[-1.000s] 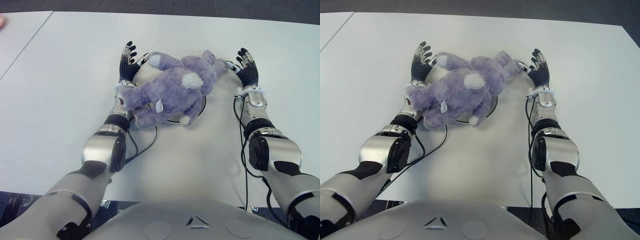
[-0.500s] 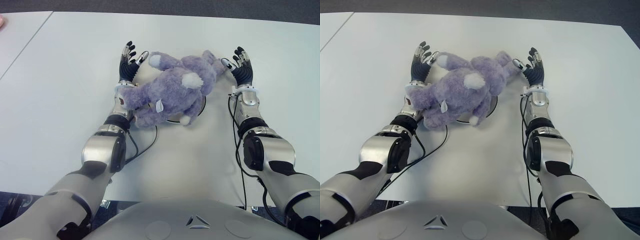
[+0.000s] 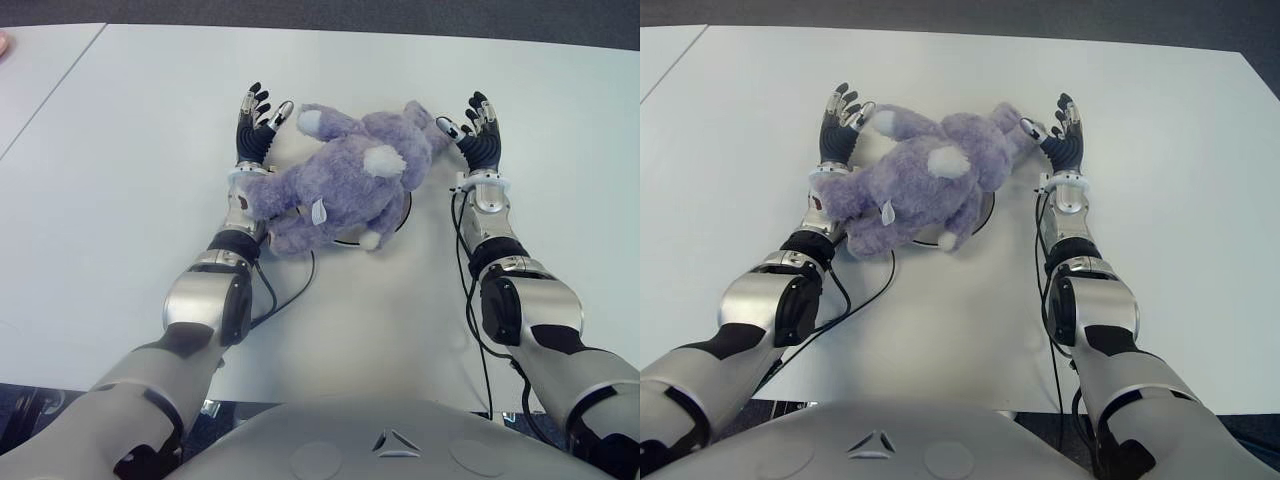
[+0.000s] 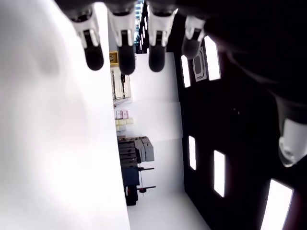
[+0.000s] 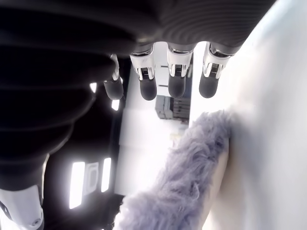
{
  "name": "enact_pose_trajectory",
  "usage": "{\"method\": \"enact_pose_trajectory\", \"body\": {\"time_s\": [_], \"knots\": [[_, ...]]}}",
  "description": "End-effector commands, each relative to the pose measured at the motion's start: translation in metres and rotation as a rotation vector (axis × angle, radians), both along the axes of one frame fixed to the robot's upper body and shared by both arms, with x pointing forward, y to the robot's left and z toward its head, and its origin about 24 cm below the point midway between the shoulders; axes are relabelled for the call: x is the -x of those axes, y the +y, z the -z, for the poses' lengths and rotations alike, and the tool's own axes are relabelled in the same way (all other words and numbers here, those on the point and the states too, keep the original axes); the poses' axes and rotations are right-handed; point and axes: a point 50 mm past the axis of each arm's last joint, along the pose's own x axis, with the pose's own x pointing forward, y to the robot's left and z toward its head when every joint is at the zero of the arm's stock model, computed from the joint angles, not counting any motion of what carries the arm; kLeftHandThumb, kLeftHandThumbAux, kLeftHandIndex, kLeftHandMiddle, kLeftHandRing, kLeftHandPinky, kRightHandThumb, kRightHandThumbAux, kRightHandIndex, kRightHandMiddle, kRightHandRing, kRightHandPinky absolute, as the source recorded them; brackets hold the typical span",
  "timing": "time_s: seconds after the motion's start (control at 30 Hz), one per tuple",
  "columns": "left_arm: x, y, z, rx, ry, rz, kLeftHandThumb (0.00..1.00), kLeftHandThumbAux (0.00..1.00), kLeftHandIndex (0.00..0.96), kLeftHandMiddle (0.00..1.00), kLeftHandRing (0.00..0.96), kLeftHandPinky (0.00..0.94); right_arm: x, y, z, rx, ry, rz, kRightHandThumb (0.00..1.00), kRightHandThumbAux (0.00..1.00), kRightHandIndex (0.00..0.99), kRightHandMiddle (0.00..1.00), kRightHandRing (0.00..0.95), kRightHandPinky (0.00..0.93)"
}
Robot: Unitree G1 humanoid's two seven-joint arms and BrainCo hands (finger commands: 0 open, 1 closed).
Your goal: Put the doll into the plate.
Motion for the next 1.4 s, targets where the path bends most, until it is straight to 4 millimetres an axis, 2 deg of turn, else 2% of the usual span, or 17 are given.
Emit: {"method": "enact_pose_trajectory", "body": {"time_s": [0.03,0.43,1.4], "knots": [[0.1014,-0.0026,0.1350,0.098,0.536,-0.020,0.000,0.520,0.085,0.146,0.145,0.152,0.0985,0.0251,0.1446,-0.079,0.568,0.007,0.000,0.658,0.000,0.021,0.047,0.087],[0.1027,0.0011,0.1363,0.118,0.543,-0.042,0.000,0.536,0.111,0.173,0.163,0.143,0.0971,0.0242,0.1437,-0.086,0.568,0.025,0.000,0.660,0.000,0.027,0.056,0.098],[0.1040,0.0068,0.1368,0.091,0.541,-0.041,0.000,0.552,0.111,0.147,0.134,0.116,0.1019,0.0259,0.1458,-0.197,0.530,0.074,0.000,0.620,0.047,0.083,0.074,0.069]]}}
